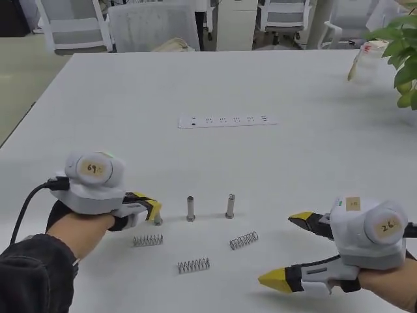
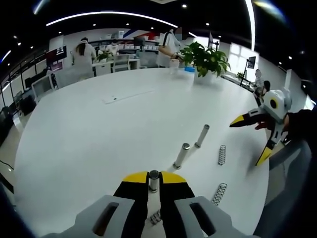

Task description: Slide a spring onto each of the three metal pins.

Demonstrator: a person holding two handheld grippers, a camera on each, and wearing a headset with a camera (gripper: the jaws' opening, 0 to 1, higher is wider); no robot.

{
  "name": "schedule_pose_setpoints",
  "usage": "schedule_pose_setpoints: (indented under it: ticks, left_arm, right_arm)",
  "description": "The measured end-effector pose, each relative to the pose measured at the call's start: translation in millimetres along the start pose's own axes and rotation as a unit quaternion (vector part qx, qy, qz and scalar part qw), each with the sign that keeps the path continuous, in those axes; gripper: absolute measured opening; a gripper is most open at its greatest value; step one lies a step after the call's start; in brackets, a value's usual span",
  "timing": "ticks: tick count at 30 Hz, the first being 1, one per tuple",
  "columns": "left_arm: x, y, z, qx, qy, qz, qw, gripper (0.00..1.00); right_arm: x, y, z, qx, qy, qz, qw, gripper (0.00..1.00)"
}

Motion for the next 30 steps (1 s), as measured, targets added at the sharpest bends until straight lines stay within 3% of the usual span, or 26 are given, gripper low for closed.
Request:
schedule_pose_setpoints:
  ticks: [18, 30]
  left_arm:
    - [3.2, 2.1, 1.0, -0.002, -0.007, 0.01, 0.9999, 0.03]
    - [8.3, 8.5, 3.9, -0.005, -0.002, 0.028, 0.9996, 0.12]
  right_arm:
    - [-0.8, 0.7, -0.1, -0.001, 0.001, -0.002, 1.0, 0.81]
    - [-0.1, 0.3, -0.1, 0.0, 0.002, -0.001, 1.0, 0.81]
Point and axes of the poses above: the centre of the closed fingertips' face, and the gripper's own axes: y roughly backward along the fingers, z roughly to its right, x roughly out of its top, the point moved 3 cm from there along y, roughly backward along the fingers, and after that the axes turned 10 degrees about -x, right-handed, at the moved point
